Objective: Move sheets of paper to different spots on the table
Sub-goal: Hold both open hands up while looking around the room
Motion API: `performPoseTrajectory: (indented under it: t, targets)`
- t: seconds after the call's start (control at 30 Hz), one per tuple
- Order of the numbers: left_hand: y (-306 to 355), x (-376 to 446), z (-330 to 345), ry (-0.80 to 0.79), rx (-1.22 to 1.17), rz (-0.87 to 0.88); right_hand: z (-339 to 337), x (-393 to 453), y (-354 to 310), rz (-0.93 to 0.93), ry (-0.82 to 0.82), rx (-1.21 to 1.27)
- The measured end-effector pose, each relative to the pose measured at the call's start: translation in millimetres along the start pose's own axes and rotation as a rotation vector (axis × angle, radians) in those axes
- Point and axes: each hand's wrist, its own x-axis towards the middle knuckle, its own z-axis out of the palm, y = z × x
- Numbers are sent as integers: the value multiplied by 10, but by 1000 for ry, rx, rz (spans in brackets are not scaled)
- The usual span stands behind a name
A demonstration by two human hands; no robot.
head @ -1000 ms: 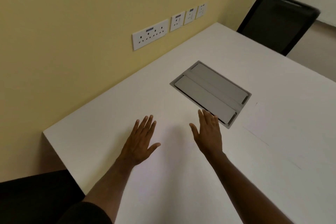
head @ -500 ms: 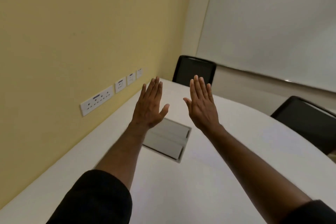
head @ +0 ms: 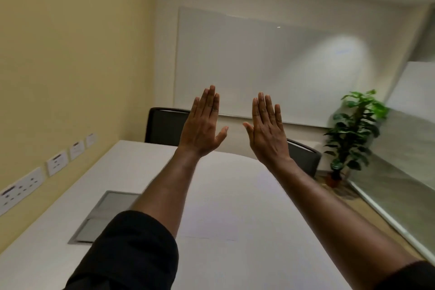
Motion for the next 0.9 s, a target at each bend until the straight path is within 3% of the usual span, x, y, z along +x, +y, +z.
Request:
performPoseTrajectory:
  t: [0.27,0.57,0.9]
  targets:
    - [1497,763,-5,71,-162,178,-955,-591,1233,189,55,-210]
    - [3816,1222,-265,131,-279,427,-2242,-1734,2745,406,100,-407]
    - [6415,1168,-679,104,-405,452,-3776,-3268,4355,482,110,-526]
